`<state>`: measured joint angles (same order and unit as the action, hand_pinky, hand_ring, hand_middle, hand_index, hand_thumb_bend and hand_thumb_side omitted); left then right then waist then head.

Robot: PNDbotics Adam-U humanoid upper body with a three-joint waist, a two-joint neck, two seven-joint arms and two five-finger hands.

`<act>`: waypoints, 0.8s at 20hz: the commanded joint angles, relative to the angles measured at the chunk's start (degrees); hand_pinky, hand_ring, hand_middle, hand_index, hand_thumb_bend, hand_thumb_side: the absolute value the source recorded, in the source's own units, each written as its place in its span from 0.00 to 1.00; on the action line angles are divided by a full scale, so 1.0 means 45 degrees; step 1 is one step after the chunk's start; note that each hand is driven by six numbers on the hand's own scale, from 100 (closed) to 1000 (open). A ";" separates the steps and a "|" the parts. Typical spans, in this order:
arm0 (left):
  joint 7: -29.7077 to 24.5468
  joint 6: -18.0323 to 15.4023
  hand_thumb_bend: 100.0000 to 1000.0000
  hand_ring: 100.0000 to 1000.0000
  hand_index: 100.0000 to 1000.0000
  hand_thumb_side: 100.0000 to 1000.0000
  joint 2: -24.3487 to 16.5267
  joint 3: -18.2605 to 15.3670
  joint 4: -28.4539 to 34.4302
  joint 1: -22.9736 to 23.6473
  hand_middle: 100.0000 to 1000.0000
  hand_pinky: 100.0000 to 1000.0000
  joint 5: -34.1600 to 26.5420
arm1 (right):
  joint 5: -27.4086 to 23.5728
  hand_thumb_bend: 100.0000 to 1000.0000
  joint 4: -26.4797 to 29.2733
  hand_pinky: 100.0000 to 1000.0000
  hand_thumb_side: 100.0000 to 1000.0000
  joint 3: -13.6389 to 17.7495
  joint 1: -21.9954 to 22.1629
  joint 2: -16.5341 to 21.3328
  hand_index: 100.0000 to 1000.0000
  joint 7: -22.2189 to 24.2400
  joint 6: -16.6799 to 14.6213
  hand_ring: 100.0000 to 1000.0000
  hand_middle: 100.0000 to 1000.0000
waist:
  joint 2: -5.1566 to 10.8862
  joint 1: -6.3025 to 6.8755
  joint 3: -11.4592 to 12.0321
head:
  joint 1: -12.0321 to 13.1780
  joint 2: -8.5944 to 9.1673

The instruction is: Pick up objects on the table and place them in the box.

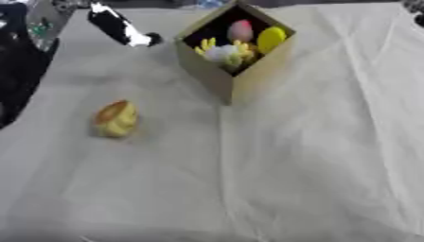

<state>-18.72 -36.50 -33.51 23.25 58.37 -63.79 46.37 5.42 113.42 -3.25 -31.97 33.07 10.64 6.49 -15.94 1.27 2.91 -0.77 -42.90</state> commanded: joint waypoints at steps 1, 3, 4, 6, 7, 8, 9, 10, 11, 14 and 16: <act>0.0308 0.0316 0.27 0.74 0.86 0.57 -0.1348 0.0632 0.1128 0.0416 0.72 0.81 -0.0651 | 0.0114 0.00 0.0259 0.87 0.55 0.0199 -0.0063 0.0374 0.78 -0.0091 0.0013 0.69 0.66 | 0.0307 -0.0020 0.0065 | -0.0107 -0.0030; 0.0442 0.0560 0.27 0.74 0.86 0.59 -0.1977 0.1050 0.1756 0.1045 0.72 0.81 -0.1038 | 0.0122 0.00 0.0259 0.87 0.55 0.0218 -0.0030 0.0365 0.78 -0.0101 0.0048 0.68 0.66 | 0.0278 -0.0025 0.0096 | -0.0101 -0.0016; 0.0397 0.0656 0.28 0.75 0.86 0.61 -0.2279 0.1255 0.2059 0.1347 0.72 0.81 -0.1224 | 0.0122 0.00 0.0259 0.87 0.55 0.0220 -0.0029 0.0354 0.78 -0.0099 0.0056 0.68 0.66 | 0.0259 -0.0026 0.0097 | -0.0084 -0.0002; 0.0129 0.0810 0.28 0.75 0.86 0.64 -0.2897 0.1617 0.2677 0.1965 0.73 0.82 -0.1604 | 0.0116 0.00 0.0259 0.87 0.56 0.0222 -0.0043 0.0318 0.78 -0.0091 0.0062 0.68 0.66 | 0.0220 -0.0025 0.0073 | -0.0035 0.0034; -0.0026 0.0893 0.28 0.75 0.86 0.66 -0.3197 0.1732 0.2977 0.2265 0.73 0.82 -0.1789 | 0.0112 0.00 0.0259 0.87 0.56 0.0224 -0.0051 0.0294 0.78 -0.0088 0.0069 0.68 0.66 | 0.0203 -0.0026 0.0058 | -0.0005 0.0047; -0.0187 0.0995 0.28 0.75 0.87 0.67 -0.3484 0.1817 0.3268 0.2551 0.74 0.82 -0.1968 | 0.0107 0.00 0.0259 0.87 0.56 0.0226 -0.0059 0.0268 0.78 -0.0085 0.0077 0.68 0.66 | 0.0186 -0.0031 0.0038 | 0.0031 0.0065; -0.0352 0.1126 0.29 0.76 0.87 0.67 -0.3726 0.1879 0.3554 0.2806 0.74 0.82 -0.2144 | 0.0101 0.00 0.0259 0.87 0.55 0.0227 -0.0066 0.0242 0.78 -0.0082 0.0087 0.68 0.66 | 0.0170 -0.0037 0.0021 | 0.0073 0.0088; -0.0527 0.1285 0.30 0.76 0.88 0.69 -0.3923 0.1929 0.3847 0.3031 0.75 0.83 -0.2324 | 0.0093 0.00 0.0259 0.87 0.56 0.0227 -0.0071 0.0221 0.78 -0.0077 0.0097 0.68 0.66 | 0.0155 -0.0045 0.0008 | 0.0113 0.0109; -0.0713 0.1462 0.30 0.76 0.88 0.69 -0.4088 0.1959 0.4152 0.3231 0.75 0.83 -0.2512 | 0.0087 0.00 0.0259 0.87 0.56 0.0228 -0.0077 0.0205 0.78 -0.0076 0.0102 0.68 0.66 | 0.0143 -0.0054 0.0000 | 0.0149 0.0126; -0.1293 0.2036 0.34 0.77 0.90 0.74 -0.4499 0.1942 0.5099 0.3747 0.76 0.84 -0.3095 | 0.0067 0.00 0.0259 0.87 0.56 0.0249 -0.0080 0.0163 0.78 -0.0101 0.0115 0.68 0.66 | 0.0105 -0.0088 -0.0026 | 0.0217 0.0182; -0.1678 0.2420 0.39 0.78 0.91 0.78 -0.4693 0.1869 0.5674 0.3978 0.77 0.84 -0.3480 | 0.0059 0.00 0.0259 0.87 0.57 0.0255 -0.0066 0.0142 0.78 -0.0111 0.0130 0.68 0.65 | 0.0086 -0.0109 -0.0038 | 0.0243 0.0202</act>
<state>-25.29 -26.49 -51.85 32.42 81.78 -45.33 31.91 5.63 113.43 -2.81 -31.68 33.00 10.28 6.94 -16.53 0.82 2.78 0.03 -42.70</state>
